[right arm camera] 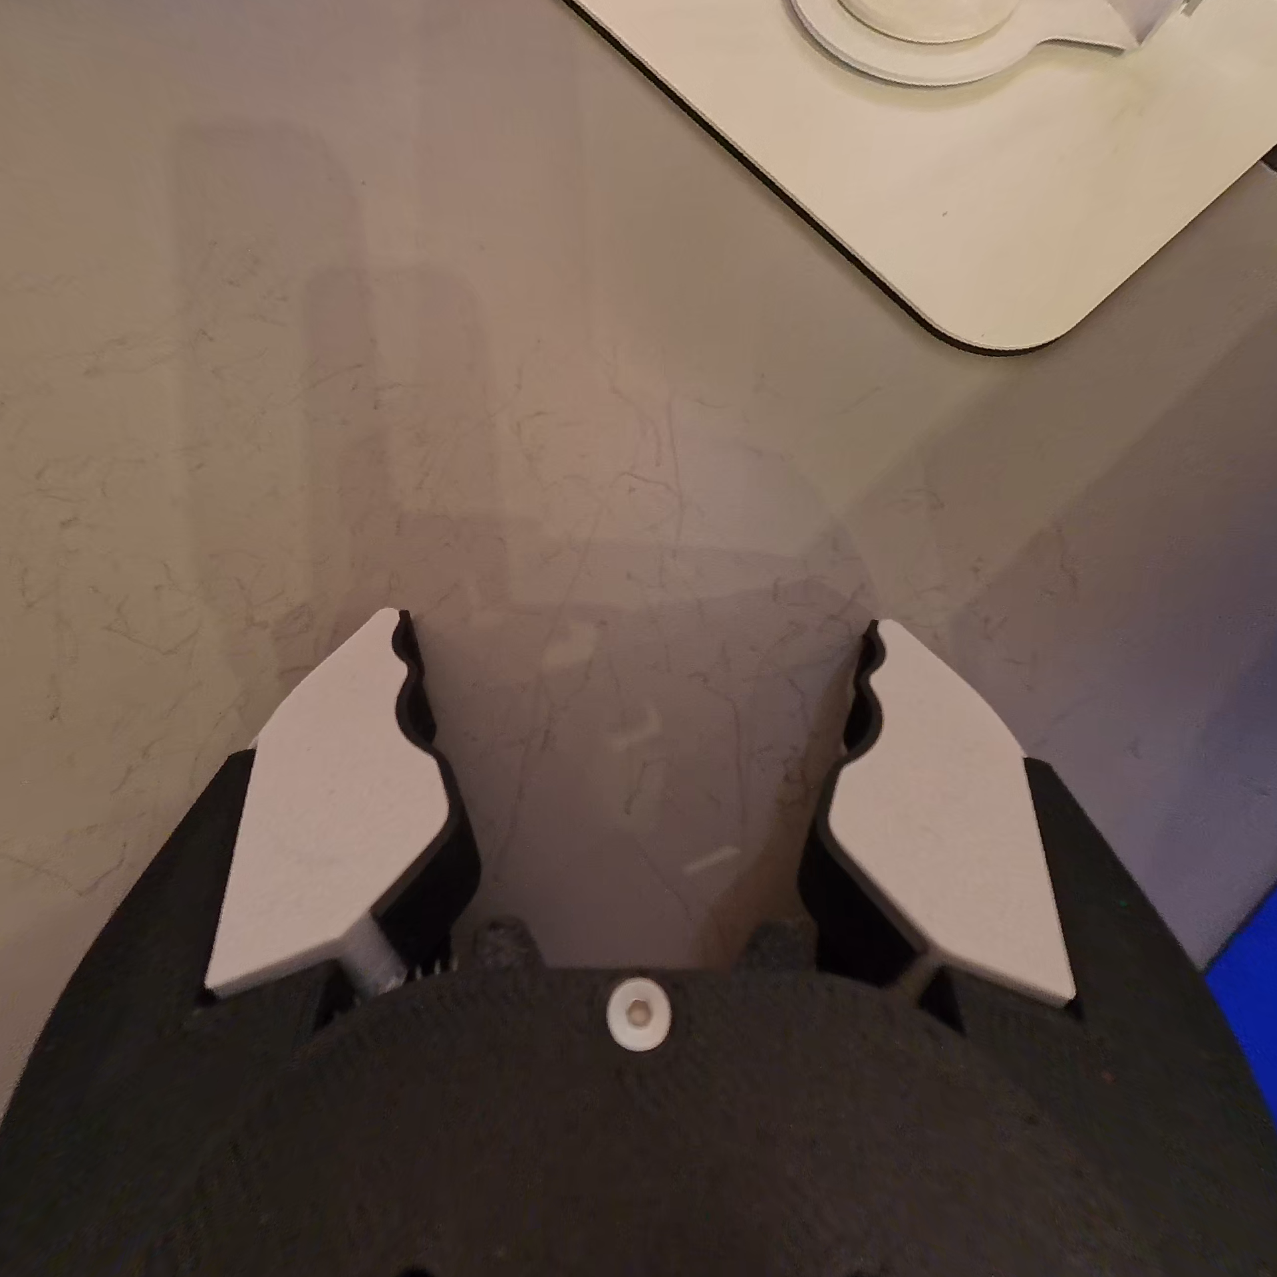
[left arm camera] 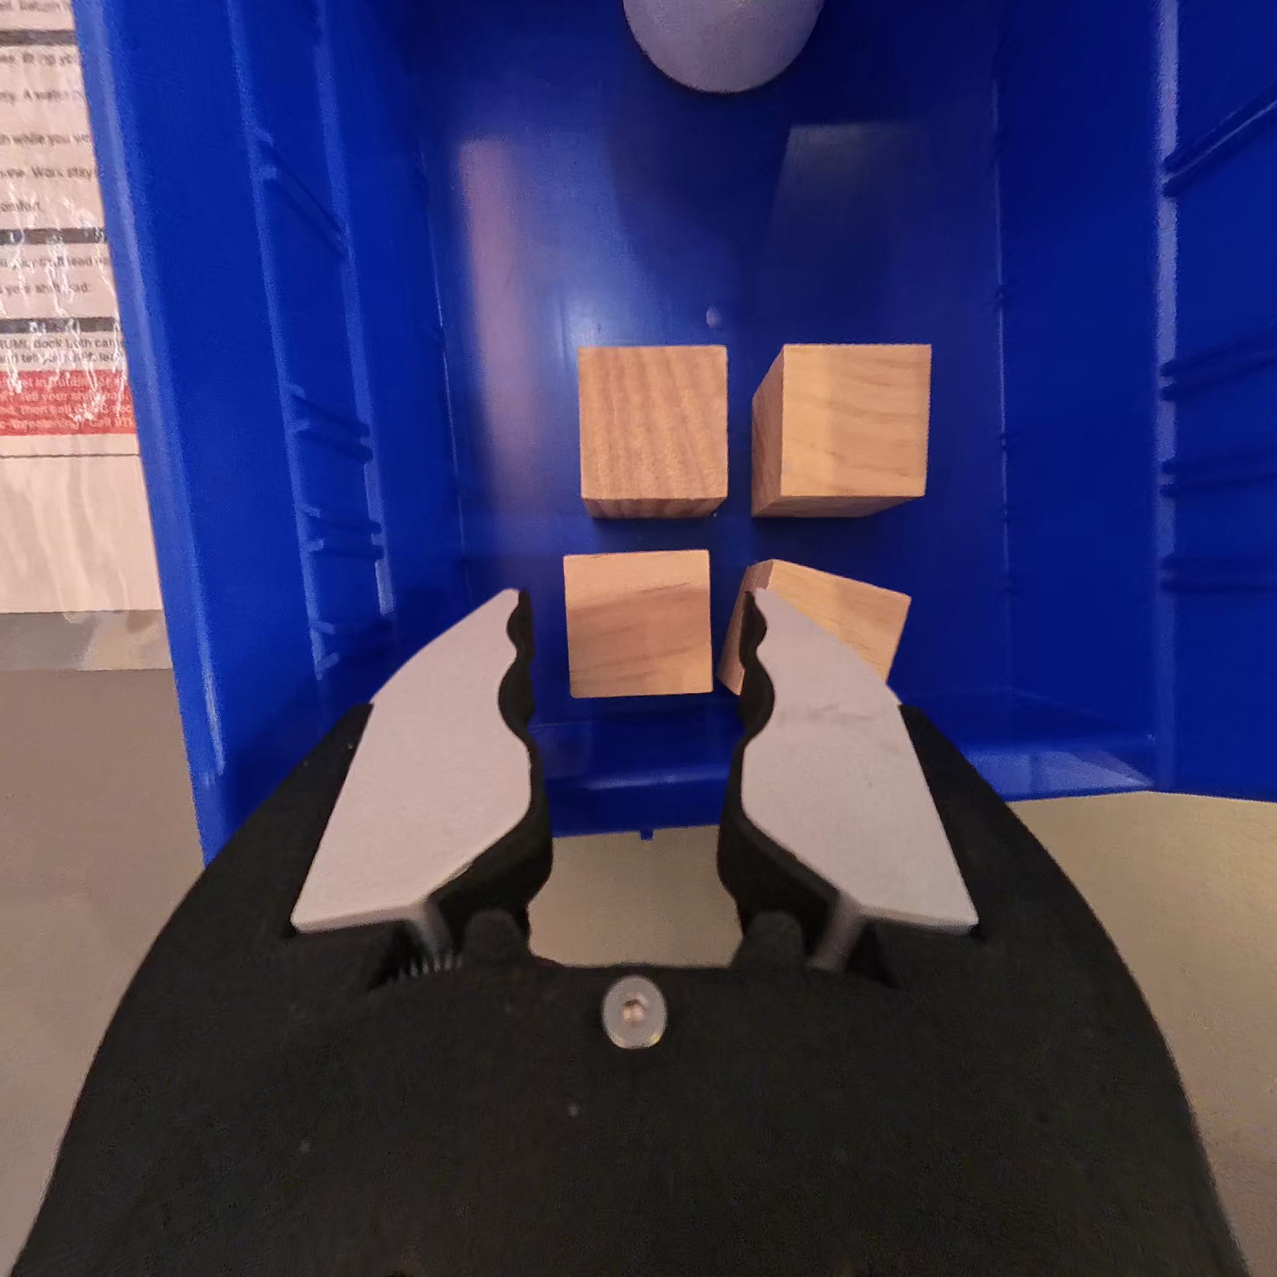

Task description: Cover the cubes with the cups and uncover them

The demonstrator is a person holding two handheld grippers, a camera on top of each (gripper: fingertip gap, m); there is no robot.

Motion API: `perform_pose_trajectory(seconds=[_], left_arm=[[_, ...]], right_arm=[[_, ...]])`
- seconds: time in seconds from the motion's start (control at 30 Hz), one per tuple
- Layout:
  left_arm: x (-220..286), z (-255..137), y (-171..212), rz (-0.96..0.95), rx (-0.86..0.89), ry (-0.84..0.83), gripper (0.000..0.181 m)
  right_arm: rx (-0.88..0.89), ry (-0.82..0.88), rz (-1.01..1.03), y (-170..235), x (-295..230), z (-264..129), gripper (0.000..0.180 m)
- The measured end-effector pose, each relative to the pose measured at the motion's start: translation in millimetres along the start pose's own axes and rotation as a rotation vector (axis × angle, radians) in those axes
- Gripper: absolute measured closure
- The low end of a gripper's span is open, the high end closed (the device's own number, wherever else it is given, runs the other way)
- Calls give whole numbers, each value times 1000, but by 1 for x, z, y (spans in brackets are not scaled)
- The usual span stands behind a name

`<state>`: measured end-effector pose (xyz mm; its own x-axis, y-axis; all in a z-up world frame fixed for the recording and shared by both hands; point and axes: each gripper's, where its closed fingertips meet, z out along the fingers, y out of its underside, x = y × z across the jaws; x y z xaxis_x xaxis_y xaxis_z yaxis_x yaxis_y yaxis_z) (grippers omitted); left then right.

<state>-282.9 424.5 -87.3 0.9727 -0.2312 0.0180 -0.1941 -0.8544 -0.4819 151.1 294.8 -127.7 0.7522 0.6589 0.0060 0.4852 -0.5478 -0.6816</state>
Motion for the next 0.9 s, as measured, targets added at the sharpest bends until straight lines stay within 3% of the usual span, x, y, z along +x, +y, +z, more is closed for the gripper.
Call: perform_pose_trajectory(seconds=[0.3, 0.33, 0.6, 0.77, 0.9], left_arm=[[-3, 8, 5, -4, -101, -12, 132], [0, 8, 6, 11, -118, -4, 139], [3, 8, 5, 67, -142, -15, 139], [2, -5, -8, 105, -69, -36, 139], [14, -39, -28, 189, 28, 13, 139]], right_arm=[[1, 1, 1, 0, 0, 0, 61], [1, 1, 1, 0, 0, 0, 61], [2, 2, 3, 0, 0, 0, 62], [2, 2, 3, 0, 1, 0, 62], [2, 2, 4, 0, 1, 0, 62]])
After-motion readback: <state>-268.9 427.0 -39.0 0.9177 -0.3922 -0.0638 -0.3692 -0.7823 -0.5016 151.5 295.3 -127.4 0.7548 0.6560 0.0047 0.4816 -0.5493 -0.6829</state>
